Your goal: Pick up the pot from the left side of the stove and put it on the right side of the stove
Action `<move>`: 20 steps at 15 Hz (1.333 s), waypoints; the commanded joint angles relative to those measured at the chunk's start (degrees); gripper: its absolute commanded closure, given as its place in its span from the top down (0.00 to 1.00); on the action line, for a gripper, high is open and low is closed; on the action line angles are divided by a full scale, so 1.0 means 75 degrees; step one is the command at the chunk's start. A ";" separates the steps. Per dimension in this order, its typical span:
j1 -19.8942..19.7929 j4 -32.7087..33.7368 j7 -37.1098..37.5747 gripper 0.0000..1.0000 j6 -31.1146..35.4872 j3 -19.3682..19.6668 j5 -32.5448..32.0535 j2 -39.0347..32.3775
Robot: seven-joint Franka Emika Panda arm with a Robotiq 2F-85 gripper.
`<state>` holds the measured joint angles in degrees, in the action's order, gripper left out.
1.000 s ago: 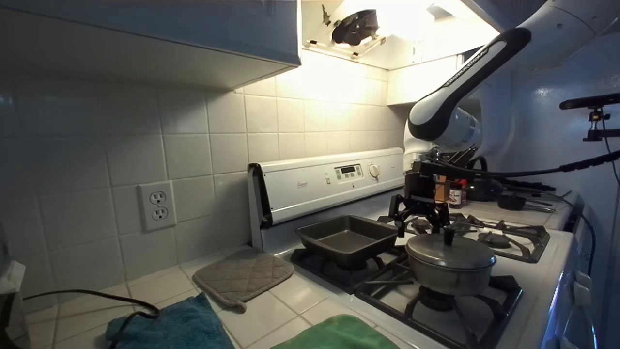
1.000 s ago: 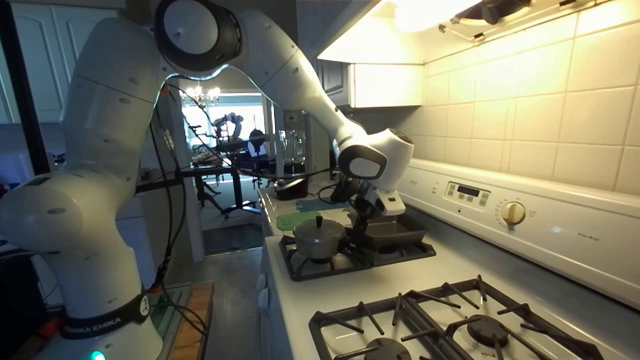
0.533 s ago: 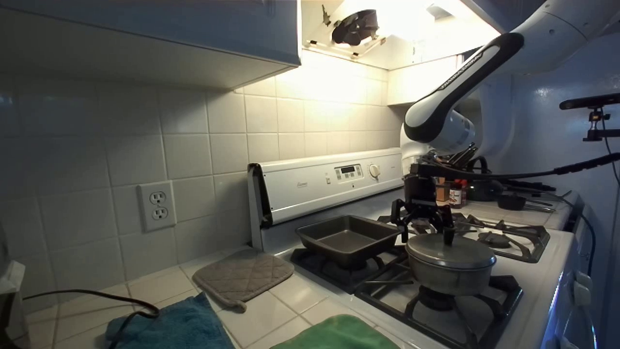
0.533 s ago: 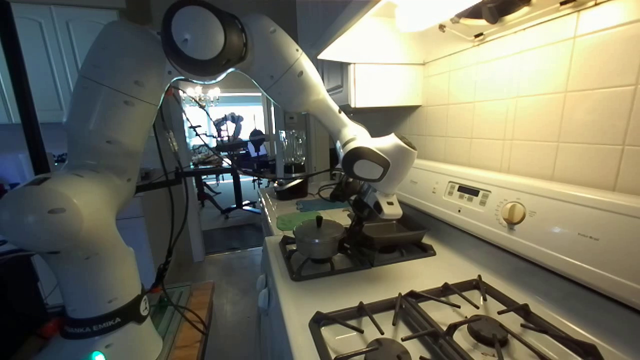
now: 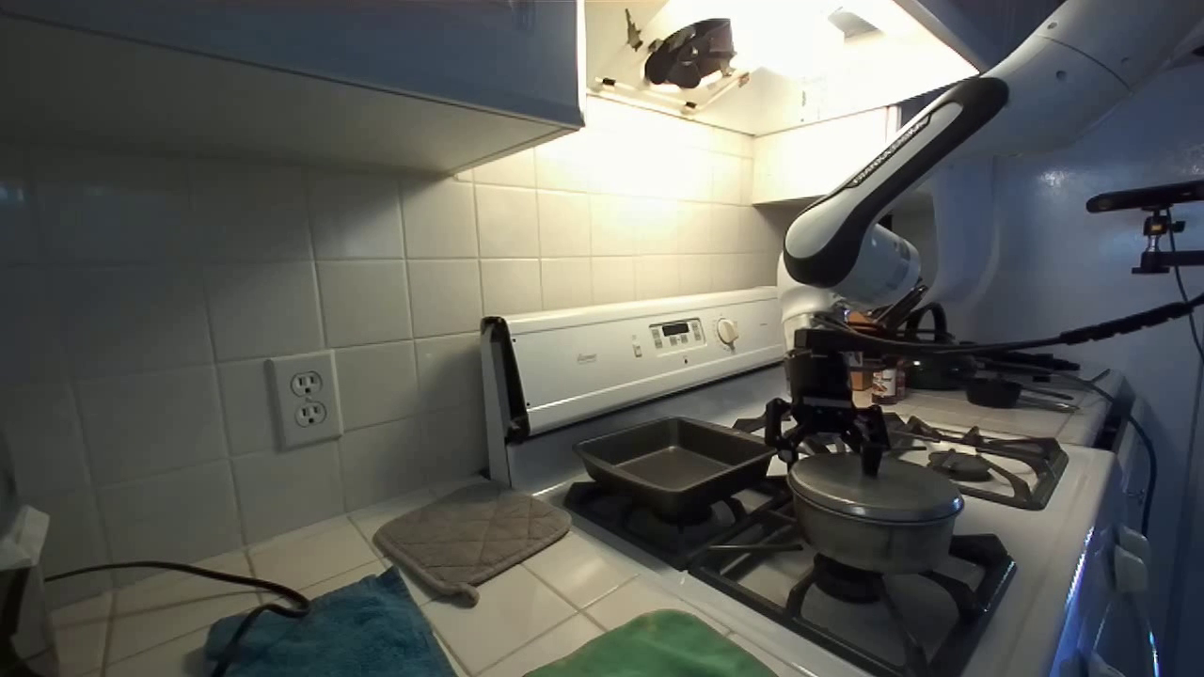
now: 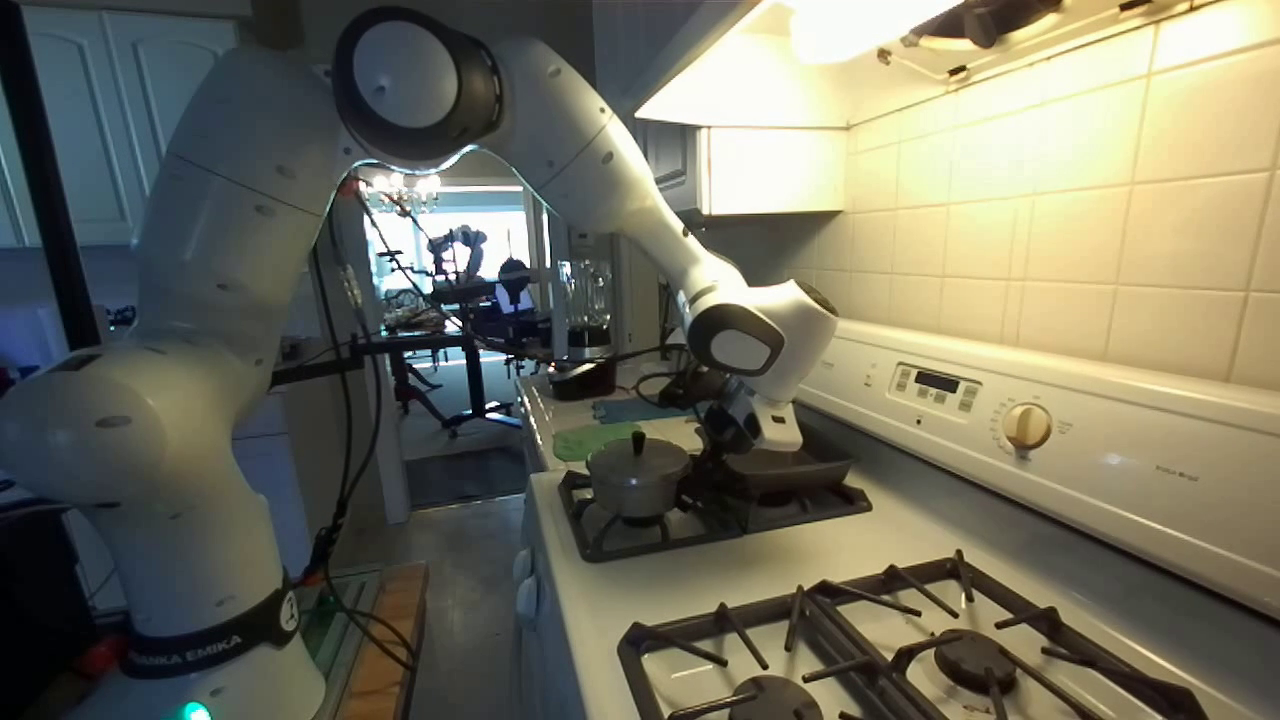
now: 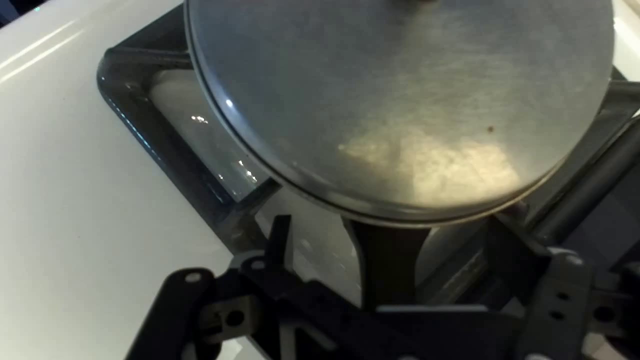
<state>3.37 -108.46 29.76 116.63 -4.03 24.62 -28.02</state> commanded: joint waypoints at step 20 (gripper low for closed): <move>0.0071 0.0418 0.0947 0.48 -0.0724 0.0187 0.0176 -0.0301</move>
<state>3.37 -106.96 35.94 112.70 -3.20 24.62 -29.25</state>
